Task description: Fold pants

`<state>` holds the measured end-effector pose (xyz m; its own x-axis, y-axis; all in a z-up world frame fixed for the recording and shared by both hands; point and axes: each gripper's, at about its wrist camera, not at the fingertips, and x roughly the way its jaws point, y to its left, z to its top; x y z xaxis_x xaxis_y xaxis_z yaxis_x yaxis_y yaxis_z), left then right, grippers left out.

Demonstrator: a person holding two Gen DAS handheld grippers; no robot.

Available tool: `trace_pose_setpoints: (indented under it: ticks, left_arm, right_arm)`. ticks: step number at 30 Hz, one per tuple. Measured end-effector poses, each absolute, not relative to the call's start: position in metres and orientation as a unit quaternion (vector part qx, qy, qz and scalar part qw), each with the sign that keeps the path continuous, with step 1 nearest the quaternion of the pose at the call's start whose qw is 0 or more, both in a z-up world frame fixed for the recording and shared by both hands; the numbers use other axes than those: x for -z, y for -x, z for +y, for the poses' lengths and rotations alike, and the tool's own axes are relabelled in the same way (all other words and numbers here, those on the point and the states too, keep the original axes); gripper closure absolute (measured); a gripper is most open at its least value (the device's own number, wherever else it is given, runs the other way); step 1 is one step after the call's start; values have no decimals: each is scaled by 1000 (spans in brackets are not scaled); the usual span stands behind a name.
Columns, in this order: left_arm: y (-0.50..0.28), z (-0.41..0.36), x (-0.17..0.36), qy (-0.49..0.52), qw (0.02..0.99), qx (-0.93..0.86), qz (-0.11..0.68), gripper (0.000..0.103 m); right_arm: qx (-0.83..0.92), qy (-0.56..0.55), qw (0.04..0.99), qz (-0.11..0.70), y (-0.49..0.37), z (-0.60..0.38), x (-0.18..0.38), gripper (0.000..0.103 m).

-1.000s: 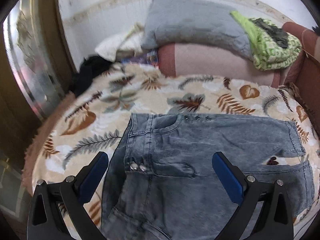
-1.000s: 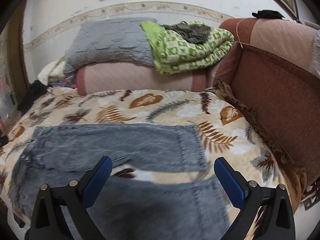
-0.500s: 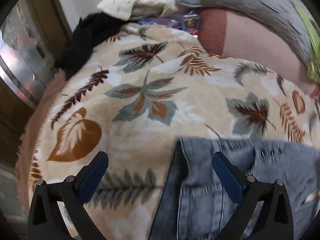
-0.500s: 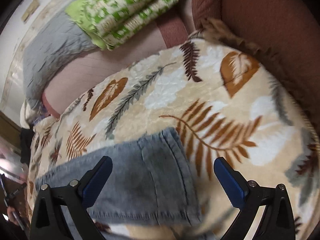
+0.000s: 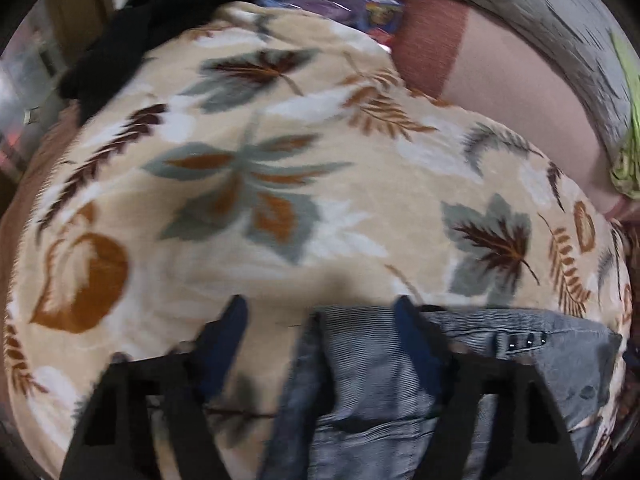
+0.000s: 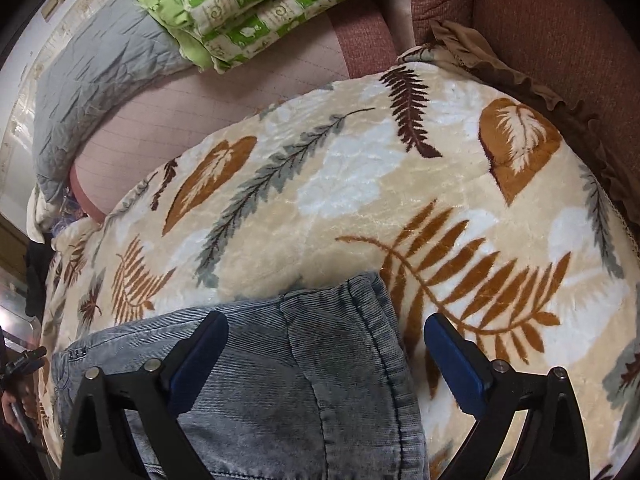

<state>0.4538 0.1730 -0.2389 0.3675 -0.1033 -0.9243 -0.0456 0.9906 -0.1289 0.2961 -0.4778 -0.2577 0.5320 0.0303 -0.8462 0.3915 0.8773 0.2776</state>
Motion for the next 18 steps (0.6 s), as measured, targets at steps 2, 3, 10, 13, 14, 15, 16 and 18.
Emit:
trace_pose_setpoints:
  ticks: [2,3,10,13,14,15,16,18]
  left_arm:
    - [-460,165,249,71,814,22,576,57]
    - [-463,162,256,74,806,24,586,64]
    - [-459,155,265,66,809,27,583,88]
    - [-461,149,272,47,808,15,587,87]
    - [-462,147,275,52,810,8,585,82]
    - [-462,145,275,53,811,7,583,74]
    - [-463,142,275,48,812,10,582,71]
    - [-462,134,274,17,815,7,579,73]
  right_arm:
    - [101,-228,845,473,-297,-478,259,11]
    - [98,-227,846,473,-297,-479,259,12]
    - [90,-237,849,464,-294,-499,257,17]
    - [73,-258,847,460,-296,-508,260,18]
    - [71,-263,846,458,-296,-509,261,18]
    - [73,-265,846,457,-297,-511,262,18]
    - [74,-267,845,457,-297,-512,263,17]
    - [74,-273,844,456,-299,-513,266,17]
